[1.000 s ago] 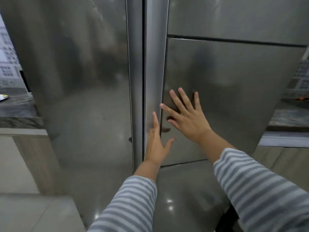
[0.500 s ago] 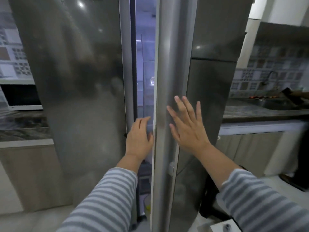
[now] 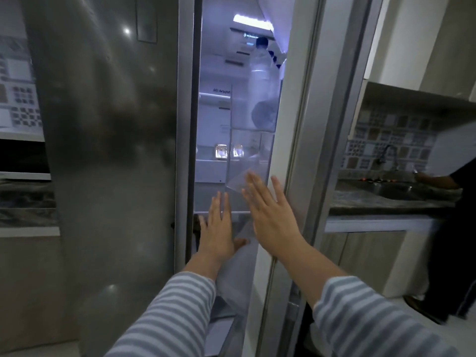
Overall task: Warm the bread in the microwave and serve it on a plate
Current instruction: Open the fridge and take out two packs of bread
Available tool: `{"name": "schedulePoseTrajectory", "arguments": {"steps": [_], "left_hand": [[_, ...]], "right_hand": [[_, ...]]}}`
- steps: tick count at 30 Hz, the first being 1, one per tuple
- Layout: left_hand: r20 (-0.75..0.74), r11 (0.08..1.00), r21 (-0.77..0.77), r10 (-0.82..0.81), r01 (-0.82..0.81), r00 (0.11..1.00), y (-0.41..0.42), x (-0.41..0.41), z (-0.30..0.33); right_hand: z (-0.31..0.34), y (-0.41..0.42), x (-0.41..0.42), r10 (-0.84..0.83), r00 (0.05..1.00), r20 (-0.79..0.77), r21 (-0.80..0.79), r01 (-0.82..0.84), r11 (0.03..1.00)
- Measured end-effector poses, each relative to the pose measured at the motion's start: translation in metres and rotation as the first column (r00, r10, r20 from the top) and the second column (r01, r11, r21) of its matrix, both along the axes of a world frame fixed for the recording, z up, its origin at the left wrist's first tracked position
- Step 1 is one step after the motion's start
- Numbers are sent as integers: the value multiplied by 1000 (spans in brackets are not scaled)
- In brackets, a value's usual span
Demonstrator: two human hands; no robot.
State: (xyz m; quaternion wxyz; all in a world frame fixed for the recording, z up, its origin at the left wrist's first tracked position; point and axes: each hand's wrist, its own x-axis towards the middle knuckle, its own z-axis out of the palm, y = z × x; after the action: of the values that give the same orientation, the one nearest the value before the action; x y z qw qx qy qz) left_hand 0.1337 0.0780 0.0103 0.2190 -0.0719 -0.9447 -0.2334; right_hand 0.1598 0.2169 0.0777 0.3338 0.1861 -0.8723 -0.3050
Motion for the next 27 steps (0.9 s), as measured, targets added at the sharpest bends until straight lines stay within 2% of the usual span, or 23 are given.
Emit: {"name": "schedulePoseTrajectory", "arguments": {"steps": [2,5,11,17,27], "left_hand": [[12,1000,-12,-24,24,1000,19,1,-2],[-10,997,-41,-64,63,998,49,4,-7],[-45,995,-65,-78,75,996,100,19,-11],[-118,988,11,-149,152,982,145,34,-21],[-180,992,33,-115,123,977,200,41,-31]], "right_hand": [[-1,16,2,-106,994,0,17,106,994],[-6,46,7,-143,989,-26,13,143,990],[-12,105,20,-95,995,-16,-31,95,995],[-18,160,27,-69,998,-6,-44,69,997],[-23,226,28,23,997,-80,-8,-24,1000]]}}
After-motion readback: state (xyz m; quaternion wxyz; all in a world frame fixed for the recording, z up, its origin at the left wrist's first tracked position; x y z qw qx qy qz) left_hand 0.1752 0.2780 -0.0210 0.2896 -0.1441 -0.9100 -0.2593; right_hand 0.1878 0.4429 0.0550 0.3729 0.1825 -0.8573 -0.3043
